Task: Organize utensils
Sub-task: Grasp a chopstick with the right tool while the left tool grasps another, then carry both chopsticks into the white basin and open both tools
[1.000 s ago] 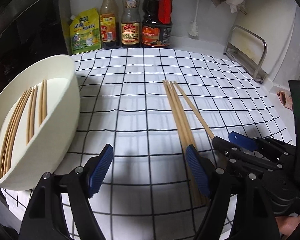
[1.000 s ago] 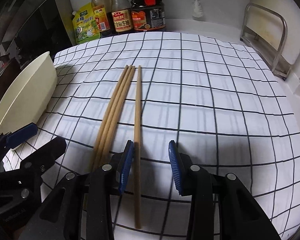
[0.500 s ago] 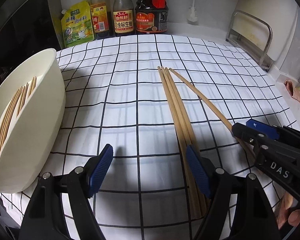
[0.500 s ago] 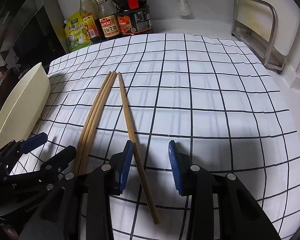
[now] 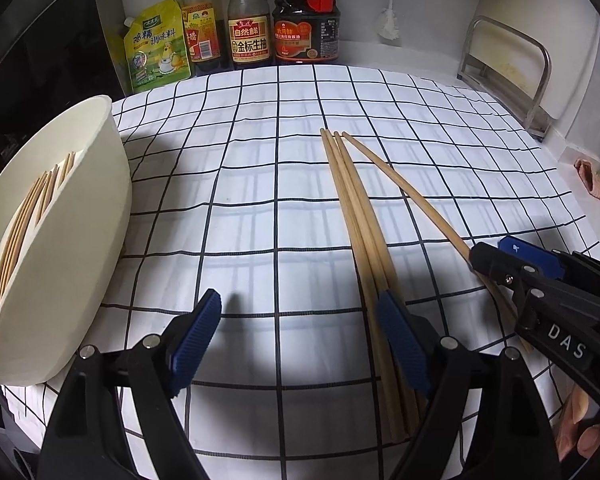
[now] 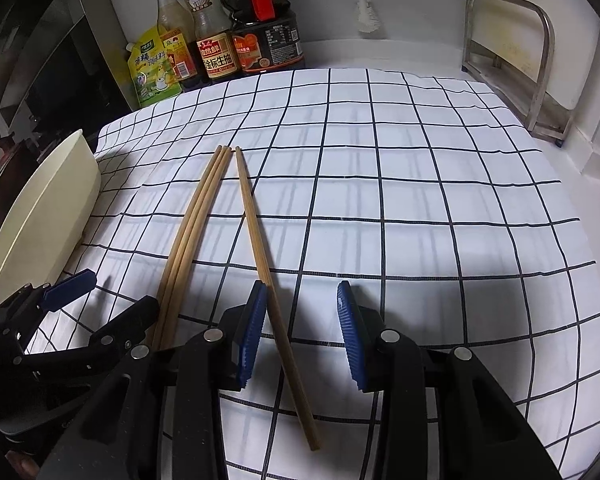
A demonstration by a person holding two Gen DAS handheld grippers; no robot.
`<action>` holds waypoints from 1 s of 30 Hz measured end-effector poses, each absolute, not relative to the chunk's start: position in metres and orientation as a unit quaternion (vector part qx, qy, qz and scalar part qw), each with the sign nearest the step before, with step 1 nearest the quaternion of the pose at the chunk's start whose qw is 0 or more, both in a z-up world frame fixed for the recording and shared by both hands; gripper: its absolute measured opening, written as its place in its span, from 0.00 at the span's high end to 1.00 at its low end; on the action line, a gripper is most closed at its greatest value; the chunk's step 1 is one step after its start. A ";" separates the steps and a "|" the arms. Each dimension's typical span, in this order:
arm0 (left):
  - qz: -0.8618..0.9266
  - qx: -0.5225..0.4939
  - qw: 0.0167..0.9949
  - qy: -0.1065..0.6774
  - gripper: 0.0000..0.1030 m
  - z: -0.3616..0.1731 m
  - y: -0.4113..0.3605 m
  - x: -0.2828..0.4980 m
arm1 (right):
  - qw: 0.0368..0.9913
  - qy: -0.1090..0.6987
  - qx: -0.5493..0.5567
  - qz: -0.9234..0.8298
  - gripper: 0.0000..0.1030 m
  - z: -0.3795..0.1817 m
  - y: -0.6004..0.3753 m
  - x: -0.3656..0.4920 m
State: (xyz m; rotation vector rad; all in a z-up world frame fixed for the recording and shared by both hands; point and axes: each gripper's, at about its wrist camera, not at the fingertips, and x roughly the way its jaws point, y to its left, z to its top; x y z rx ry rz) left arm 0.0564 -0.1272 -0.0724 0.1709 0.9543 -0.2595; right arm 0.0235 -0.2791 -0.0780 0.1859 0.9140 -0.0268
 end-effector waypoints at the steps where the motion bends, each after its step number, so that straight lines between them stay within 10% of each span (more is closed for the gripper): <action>1: -0.124 0.080 0.875 0.460 0.23 -0.073 -0.127 0.056 | 0.893 0.441 0.089 -0.013 0.66 -0.078 -0.279 0.024; 18: -0.121 0.073 0.871 0.471 0.26 -0.077 -0.122 0.070 | 0.897 0.441 0.029 -0.016 0.66 -0.081 -0.258 0.028; 26: -0.139 0.078 0.872 0.462 0.82 -0.073 -0.129 0.063 | 0.897 0.441 -0.005 -0.012 0.85 -0.082 -0.244 0.028; 30: -0.143 0.074 0.872 0.463 0.93 -0.072 -0.127 0.061 | 0.898 0.441 0.006 -0.008 0.94 -0.082 -0.247 0.028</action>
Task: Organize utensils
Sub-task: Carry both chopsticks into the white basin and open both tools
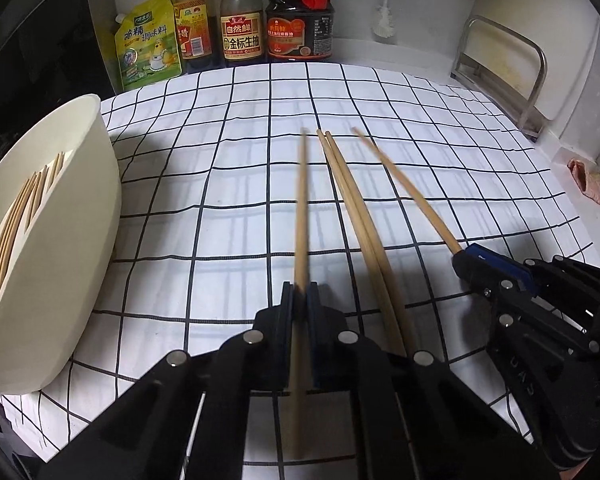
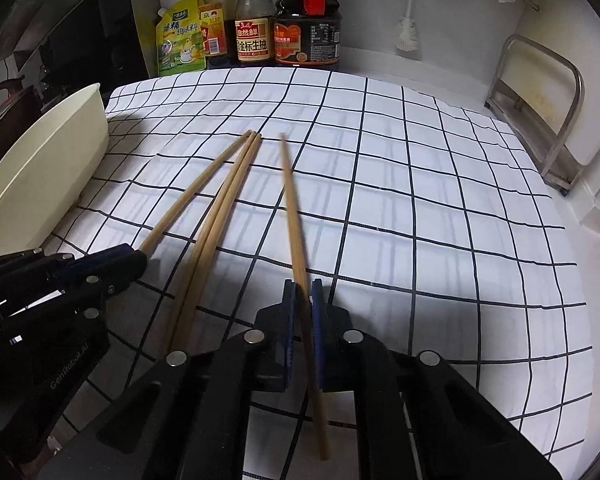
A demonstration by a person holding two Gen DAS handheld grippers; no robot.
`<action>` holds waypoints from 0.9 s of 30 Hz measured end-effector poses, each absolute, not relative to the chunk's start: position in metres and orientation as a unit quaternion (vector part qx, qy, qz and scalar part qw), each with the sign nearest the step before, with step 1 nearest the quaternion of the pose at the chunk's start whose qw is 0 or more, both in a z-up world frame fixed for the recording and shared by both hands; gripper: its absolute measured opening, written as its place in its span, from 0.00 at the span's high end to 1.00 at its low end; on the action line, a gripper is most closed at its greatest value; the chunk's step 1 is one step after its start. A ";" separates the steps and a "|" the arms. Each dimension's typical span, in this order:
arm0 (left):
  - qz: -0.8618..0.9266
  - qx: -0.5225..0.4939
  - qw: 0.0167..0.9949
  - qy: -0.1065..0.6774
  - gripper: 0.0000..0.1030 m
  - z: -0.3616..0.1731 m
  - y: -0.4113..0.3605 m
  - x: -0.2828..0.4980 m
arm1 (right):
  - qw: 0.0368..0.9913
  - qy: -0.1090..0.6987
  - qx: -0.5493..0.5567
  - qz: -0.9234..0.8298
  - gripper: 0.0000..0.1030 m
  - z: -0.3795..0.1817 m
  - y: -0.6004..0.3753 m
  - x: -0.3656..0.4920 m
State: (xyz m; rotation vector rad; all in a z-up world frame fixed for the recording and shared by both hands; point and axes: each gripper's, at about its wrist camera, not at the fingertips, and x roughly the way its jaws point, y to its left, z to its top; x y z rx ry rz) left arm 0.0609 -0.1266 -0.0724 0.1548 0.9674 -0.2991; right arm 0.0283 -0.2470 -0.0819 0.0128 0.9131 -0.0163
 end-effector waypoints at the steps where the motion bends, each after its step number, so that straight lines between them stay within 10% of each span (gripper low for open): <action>1: -0.145 0.072 0.871 0.464 0.93 -0.072 -0.125 0.060 | 0.897 0.441 0.016 -0.004 0.94 -0.082 -0.249 0.028; 27: -0.118 0.005 0.918 0.379 0.93 0.031 0.012 0.040 | 0.924 0.355 0.099 0.103 0.94 0.006 -0.151 0.017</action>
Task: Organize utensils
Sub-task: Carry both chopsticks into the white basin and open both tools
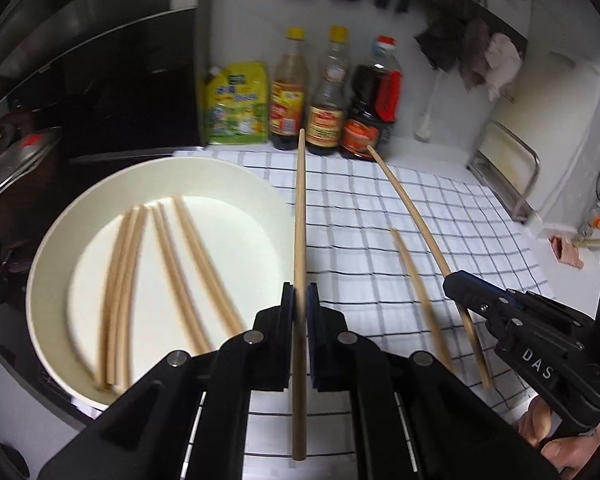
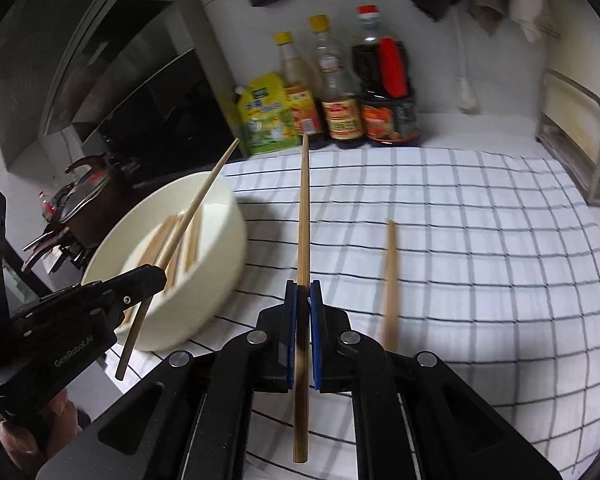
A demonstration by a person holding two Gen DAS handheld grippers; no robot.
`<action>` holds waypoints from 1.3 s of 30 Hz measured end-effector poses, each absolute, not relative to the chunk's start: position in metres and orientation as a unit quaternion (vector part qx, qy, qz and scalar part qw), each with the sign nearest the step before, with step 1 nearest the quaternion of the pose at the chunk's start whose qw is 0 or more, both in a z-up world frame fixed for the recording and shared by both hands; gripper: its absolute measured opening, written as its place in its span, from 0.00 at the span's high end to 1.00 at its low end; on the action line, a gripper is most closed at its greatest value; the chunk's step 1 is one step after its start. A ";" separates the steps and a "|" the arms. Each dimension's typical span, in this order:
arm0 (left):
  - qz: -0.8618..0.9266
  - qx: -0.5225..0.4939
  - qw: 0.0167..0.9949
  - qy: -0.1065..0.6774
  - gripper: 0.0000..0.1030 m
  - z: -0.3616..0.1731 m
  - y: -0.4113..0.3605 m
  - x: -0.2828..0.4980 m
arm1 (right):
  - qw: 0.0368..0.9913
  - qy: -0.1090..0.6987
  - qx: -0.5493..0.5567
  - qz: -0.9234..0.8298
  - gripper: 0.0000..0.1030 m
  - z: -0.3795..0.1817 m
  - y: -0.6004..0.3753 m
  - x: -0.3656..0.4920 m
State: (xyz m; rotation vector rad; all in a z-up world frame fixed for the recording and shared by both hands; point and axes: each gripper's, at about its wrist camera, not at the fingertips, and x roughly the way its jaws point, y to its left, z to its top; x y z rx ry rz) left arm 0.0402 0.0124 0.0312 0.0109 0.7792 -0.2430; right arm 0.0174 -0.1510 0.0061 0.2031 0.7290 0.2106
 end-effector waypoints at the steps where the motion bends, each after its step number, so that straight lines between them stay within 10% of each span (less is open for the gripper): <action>1: -0.110 0.003 0.920 0.377 0.93 0.032 0.021 0.042 | 0.923 0.356 0.093 0.111 0.94 0.008 -0.138 0.025; 31: -0.013 -0.050 0.904 0.423 0.92 -0.020 0.143 0.101 | 0.884 0.430 0.013 0.182 0.94 -0.031 0.012 0.125; 35: -0.005 -0.054 0.908 0.416 0.60 -0.018 0.147 0.098 | 0.889 0.423 0.018 0.176 0.93 -0.028 0.007 0.121; 39: -0.004 -0.056 0.909 0.412 0.59 -0.015 0.149 0.094 | 0.893 0.415 0.023 0.172 0.93 -0.023 0.003 0.116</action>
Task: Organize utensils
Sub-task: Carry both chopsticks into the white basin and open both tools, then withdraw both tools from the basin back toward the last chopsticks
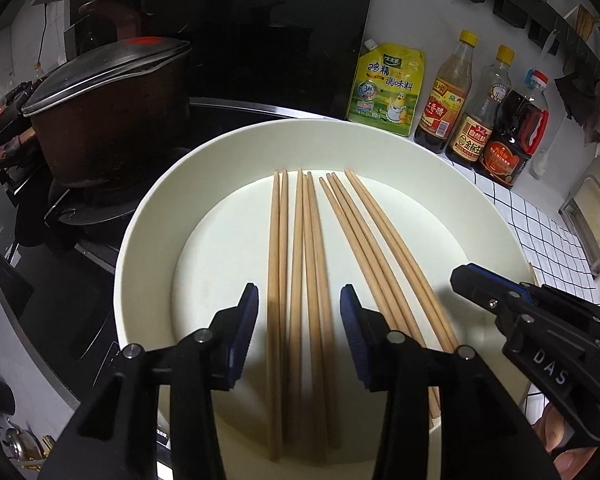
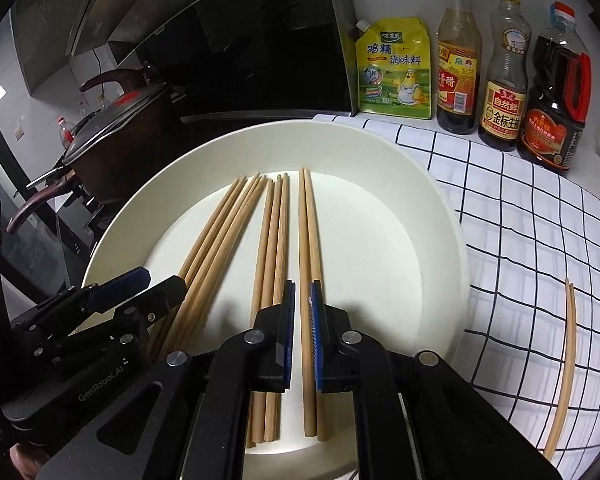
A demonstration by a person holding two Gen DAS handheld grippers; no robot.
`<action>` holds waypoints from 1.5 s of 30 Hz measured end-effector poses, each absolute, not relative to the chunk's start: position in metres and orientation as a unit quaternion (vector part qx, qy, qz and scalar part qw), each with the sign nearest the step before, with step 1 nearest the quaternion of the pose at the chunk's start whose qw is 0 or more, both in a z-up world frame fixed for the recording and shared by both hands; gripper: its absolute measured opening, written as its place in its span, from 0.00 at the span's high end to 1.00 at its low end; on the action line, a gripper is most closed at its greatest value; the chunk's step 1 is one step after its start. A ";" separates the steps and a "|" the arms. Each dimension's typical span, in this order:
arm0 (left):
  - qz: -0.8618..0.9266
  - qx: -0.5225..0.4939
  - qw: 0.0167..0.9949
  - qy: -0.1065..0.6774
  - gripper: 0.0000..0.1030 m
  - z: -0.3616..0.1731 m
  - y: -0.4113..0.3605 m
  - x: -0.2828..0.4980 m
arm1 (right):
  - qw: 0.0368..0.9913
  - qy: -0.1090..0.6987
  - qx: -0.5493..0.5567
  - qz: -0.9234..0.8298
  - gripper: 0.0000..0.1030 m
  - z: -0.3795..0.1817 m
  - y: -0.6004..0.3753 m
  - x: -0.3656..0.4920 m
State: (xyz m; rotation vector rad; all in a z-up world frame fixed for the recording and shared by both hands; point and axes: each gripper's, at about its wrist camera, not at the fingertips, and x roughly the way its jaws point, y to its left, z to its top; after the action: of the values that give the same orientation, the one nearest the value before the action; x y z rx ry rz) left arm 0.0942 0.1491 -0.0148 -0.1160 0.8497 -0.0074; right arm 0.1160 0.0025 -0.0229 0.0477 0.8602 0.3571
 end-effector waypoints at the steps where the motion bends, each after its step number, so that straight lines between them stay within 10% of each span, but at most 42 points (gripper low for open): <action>1: -0.003 -0.057 0.910 0.411 0.59 -0.014 0.150 0.093 | 0.894 0.413 0.024 0.172 0.93 -0.021 0.002 0.114; 45: -0.047 -0.038 0.922 0.382 0.37 0.017 0.096 0.012 | 0.921 0.365 0.047 0.130 0.79 0.010 -0.071 0.008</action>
State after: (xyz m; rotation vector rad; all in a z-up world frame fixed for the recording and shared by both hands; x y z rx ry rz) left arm 0.0115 0.0963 0.0169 -0.0772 0.7848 -0.0962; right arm 0.0085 -0.0714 0.0103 0.0972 0.7490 0.2662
